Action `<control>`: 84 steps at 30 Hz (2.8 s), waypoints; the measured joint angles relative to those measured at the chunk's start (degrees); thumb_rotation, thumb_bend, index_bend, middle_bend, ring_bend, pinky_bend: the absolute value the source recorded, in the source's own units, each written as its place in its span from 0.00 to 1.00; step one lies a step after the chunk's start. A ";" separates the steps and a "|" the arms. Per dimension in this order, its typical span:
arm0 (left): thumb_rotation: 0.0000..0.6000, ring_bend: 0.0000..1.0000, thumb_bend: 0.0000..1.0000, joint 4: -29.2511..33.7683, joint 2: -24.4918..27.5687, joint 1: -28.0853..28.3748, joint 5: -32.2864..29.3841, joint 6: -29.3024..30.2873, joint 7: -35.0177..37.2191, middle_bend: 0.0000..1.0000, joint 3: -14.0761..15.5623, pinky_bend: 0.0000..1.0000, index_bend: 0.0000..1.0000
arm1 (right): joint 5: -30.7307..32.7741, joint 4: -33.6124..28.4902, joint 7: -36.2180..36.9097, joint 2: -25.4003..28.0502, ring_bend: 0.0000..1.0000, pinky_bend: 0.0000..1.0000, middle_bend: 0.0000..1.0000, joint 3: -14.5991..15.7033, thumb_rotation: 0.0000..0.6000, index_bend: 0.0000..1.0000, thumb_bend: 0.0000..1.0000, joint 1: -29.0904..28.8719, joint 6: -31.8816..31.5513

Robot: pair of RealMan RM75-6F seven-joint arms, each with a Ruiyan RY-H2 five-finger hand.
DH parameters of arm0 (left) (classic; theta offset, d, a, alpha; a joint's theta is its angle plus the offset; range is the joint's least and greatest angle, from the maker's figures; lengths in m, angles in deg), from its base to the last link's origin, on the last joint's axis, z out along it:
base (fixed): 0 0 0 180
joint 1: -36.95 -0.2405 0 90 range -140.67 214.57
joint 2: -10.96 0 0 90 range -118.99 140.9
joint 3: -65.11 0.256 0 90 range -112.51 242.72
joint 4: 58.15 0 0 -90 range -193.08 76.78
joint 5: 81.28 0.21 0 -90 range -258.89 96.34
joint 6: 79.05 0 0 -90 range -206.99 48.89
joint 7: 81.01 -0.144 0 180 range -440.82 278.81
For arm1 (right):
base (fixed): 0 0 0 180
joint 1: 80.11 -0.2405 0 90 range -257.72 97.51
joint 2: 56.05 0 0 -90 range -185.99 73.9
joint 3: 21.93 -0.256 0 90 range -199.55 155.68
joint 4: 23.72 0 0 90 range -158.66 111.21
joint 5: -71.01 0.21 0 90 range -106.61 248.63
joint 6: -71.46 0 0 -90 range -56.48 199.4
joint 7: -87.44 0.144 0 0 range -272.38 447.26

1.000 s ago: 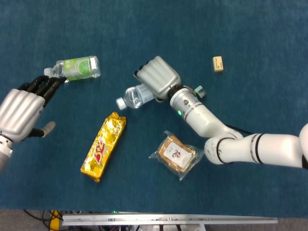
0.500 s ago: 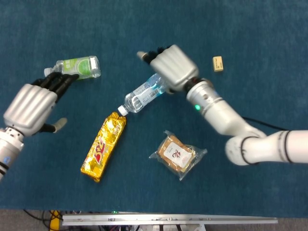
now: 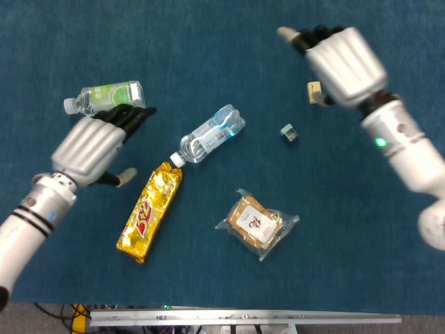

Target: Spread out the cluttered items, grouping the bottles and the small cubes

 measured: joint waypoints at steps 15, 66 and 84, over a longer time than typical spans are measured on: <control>1.00 0.11 0.26 -2.82 -13.84 7.32 -16.39 -1.25 -14.24 0.14 -2.72 0.26 0.03 | -7.05 -1.76 9.37 9.09 0.32 0.47 0.32 2.45 1.00 0.15 0.00 9.63 -3.77; 1.00 0.43 0.26 -29.24 -36.48 16.67 -25.04 -0.41 -15.22 0.48 -2.86 0.44 0.43 | -11.29 3.96 19.44 10.97 0.32 0.47 0.32 -1.36 1.00 0.15 0.00 15.55 1.59; 1.00 0.47 0.26 -30.61 -32.10 16.36 -13.00 -3.23 -7.58 0.55 -2.12 0.51 0.48 | -10.87 3.57 19.02 10.83 0.32 0.47 0.32 -2.13 1.00 0.15 0.00 16.35 1.59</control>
